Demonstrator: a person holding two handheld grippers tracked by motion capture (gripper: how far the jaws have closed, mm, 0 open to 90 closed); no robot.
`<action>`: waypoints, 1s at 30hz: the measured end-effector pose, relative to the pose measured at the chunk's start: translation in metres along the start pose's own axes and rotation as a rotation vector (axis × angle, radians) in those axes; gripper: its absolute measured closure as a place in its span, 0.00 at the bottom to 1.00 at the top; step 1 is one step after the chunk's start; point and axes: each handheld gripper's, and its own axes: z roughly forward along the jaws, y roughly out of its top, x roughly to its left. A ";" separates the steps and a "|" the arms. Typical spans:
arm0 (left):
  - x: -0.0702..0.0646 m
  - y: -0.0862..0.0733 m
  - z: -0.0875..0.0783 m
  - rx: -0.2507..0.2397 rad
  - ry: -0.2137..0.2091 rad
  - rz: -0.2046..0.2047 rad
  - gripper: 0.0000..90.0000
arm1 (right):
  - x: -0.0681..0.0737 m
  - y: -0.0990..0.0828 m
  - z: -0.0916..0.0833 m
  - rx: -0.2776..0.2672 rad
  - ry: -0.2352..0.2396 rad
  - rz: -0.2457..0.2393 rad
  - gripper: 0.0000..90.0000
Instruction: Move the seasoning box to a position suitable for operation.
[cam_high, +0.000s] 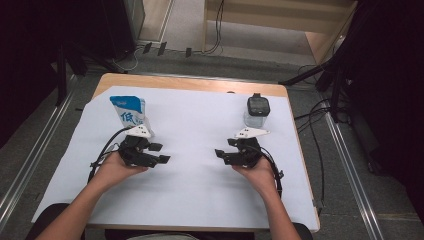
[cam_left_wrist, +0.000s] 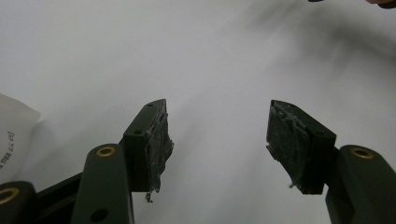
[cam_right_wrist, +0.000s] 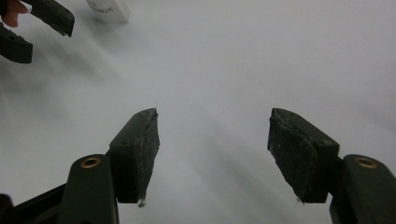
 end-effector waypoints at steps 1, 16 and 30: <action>0.000 0.000 0.000 0.004 0.002 0.001 0.43 | 0.000 0.000 0.000 0.003 -0.002 -0.001 0.40; 0.001 0.003 0.000 -0.033 -0.026 -0.035 0.44 | -0.005 0.001 -0.003 -0.022 -0.018 0.054 0.41; -0.002 0.006 -0.021 -0.111 -0.074 -0.063 0.41 | -0.004 0.007 0.003 -0.023 -0.013 0.037 0.41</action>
